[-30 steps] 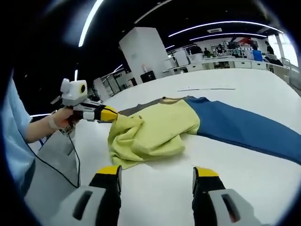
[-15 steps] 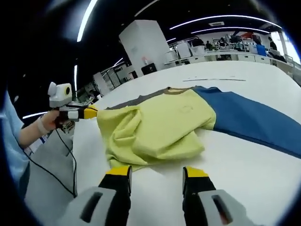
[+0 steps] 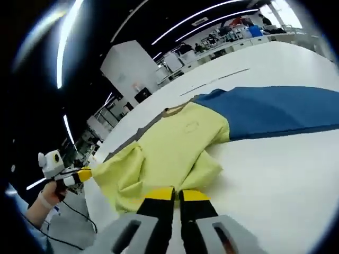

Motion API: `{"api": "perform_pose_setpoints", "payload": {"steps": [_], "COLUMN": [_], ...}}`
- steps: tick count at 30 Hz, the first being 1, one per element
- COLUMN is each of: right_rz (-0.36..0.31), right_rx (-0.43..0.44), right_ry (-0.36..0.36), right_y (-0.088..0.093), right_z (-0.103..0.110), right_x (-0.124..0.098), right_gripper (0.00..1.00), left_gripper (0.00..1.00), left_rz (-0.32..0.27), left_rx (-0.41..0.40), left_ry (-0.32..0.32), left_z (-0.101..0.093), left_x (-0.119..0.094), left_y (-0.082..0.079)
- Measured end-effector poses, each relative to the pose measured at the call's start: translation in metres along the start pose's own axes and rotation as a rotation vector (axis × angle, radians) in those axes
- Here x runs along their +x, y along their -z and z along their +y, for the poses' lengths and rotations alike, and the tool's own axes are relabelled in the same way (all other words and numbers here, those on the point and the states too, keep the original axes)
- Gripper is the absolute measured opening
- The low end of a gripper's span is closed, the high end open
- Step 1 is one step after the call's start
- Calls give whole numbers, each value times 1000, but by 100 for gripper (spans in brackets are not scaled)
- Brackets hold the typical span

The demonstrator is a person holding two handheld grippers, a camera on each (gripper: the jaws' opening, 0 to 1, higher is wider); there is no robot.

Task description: Fold the garment on the visible template until the final outline fits inside the template.

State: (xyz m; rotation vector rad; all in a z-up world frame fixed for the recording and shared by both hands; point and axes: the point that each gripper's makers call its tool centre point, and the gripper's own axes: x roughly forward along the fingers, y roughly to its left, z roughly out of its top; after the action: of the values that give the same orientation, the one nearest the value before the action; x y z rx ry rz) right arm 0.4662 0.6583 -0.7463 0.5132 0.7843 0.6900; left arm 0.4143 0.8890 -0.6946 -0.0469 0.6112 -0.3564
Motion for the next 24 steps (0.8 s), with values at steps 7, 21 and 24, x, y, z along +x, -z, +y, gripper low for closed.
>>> {"api": "perform_pose_setpoints", "payload": {"steps": [7, 21, 24], "right_rz": [-14, 76, 91], "right_rx": [62, 30, 17], "right_ry": [7, 84, 94], "right_y": [-29, -43, -41], "right_z": [37, 51, 48], "right_x": [-4, 63, 75], "right_gripper": [0, 0, 0], "left_gripper": [0, 0, 0], "left_rz": [-24, -43, -37], "left_rx": [-17, -39, -48], "left_ry": [-26, -68, -67], "left_z": [13, 35, 34], "left_x": [-7, -9, -9], "left_y": [-7, -12, -8]}}
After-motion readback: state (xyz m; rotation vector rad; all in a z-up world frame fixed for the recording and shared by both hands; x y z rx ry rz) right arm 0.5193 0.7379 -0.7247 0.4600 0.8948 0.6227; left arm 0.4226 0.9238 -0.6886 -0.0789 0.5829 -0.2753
